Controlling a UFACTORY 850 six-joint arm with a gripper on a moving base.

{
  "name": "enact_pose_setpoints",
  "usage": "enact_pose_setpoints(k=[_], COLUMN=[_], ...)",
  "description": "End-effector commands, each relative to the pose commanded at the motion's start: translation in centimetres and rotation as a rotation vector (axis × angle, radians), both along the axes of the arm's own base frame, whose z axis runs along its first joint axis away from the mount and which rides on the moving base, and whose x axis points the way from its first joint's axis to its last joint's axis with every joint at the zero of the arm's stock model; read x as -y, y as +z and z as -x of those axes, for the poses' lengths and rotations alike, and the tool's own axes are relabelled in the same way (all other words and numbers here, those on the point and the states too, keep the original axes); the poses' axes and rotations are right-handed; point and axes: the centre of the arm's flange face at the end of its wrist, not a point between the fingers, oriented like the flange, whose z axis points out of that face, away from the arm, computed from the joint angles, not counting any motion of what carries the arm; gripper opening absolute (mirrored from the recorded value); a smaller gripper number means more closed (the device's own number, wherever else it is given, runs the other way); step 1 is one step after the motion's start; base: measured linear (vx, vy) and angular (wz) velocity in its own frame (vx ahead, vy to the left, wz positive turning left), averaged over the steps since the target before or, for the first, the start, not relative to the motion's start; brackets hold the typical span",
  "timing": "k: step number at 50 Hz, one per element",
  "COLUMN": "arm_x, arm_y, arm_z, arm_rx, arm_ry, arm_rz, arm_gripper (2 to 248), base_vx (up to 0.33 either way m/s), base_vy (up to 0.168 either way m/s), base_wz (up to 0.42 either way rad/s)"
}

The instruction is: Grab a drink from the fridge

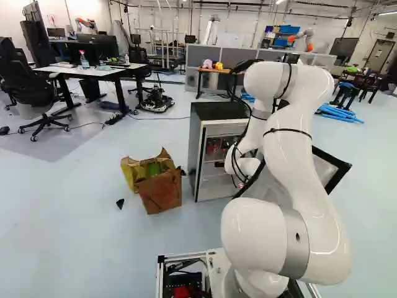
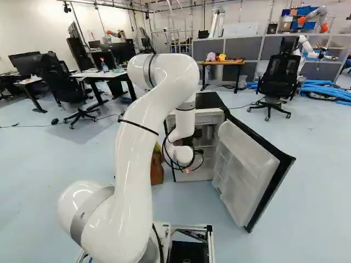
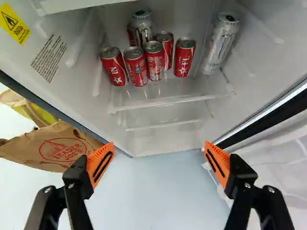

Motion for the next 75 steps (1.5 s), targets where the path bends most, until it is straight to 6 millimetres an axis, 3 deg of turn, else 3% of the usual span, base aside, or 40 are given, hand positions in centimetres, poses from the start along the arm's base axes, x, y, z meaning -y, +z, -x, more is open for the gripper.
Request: enact_pose_setpoints(k=[64, 75], arm_x=[1.2, 1.4], arm_y=[-7.7, -7.6], arm_z=[-4.3, -5.0], arm_rx=[0.187, 0.229], arm_ry=[0.013, 0.024], arm_rz=[-0.01, -0.008], arm_gripper=[247, 247], base_vx=[0.0, 0.0], base_vy=[0.0, 0.0], base_wz=[0.0, 0.0])
